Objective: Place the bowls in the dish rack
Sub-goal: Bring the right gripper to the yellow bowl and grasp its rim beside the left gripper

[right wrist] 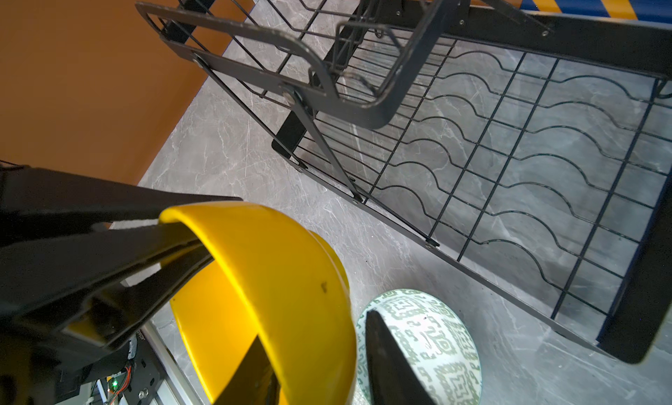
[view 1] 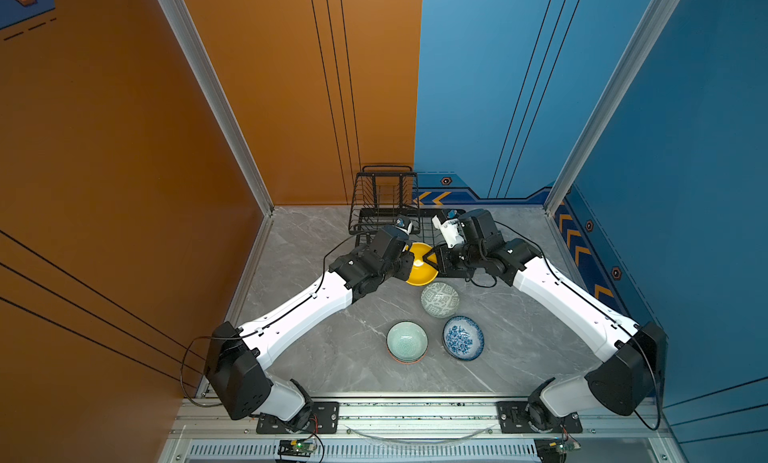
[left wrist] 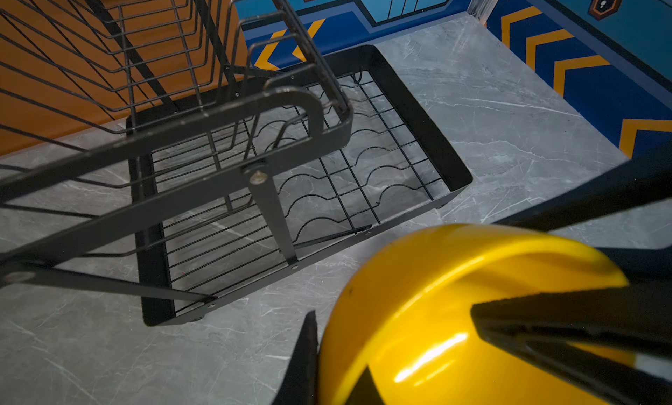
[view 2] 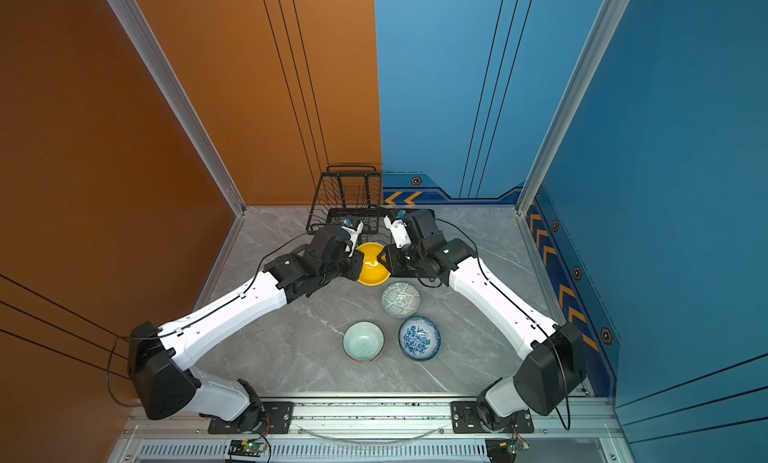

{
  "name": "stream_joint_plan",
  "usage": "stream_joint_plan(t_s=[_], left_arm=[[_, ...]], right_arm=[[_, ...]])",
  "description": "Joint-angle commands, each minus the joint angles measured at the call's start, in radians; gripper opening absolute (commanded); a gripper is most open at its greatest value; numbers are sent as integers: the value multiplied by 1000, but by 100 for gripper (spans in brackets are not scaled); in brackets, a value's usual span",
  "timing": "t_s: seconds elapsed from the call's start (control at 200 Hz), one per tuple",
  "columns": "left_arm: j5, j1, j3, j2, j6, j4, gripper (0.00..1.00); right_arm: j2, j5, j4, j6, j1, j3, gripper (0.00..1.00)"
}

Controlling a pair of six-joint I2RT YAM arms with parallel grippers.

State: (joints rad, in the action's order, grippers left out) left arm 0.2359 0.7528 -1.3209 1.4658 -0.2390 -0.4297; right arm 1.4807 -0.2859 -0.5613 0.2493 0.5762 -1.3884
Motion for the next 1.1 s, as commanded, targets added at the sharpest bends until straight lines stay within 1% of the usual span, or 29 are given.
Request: stream_joint_plan(t_s=[0.0,0.145,0.235,0.335,0.436,0.771,0.901,0.936,1.036,1.097], left_arm=[[6,-3,-29,3,3,41,0],[3,-3,-27,3,0,49,0],[-7,0,-21,2,-2,57,0],[-26,4,-9,0,-2,76,0],[-42,10,4,-5,-5,96,0],[-69,7,24,-21,-8,104,0],[-80,5,26,-26,-6,104,0],[-83,6,26,-26,-6,105,2],[-92,5,24,-21,-5,104,3],[-98,6,24,-21,-3,104,9]], right_arm=[[18,11,-22,5,5,-15,27],[27,10,-22,7,7,-13,23],[32,12,-21,7,7,-13,13],[33,11,-21,5,7,-13,9],[36,13,-22,2,6,-13,0],[30,35,-22,-14,3,-8,0],[27,64,-22,-20,5,-8,0],[26,78,-20,-20,7,-9,0],[23,106,-19,-20,8,-11,0],[21,113,-17,-22,9,-11,0]])
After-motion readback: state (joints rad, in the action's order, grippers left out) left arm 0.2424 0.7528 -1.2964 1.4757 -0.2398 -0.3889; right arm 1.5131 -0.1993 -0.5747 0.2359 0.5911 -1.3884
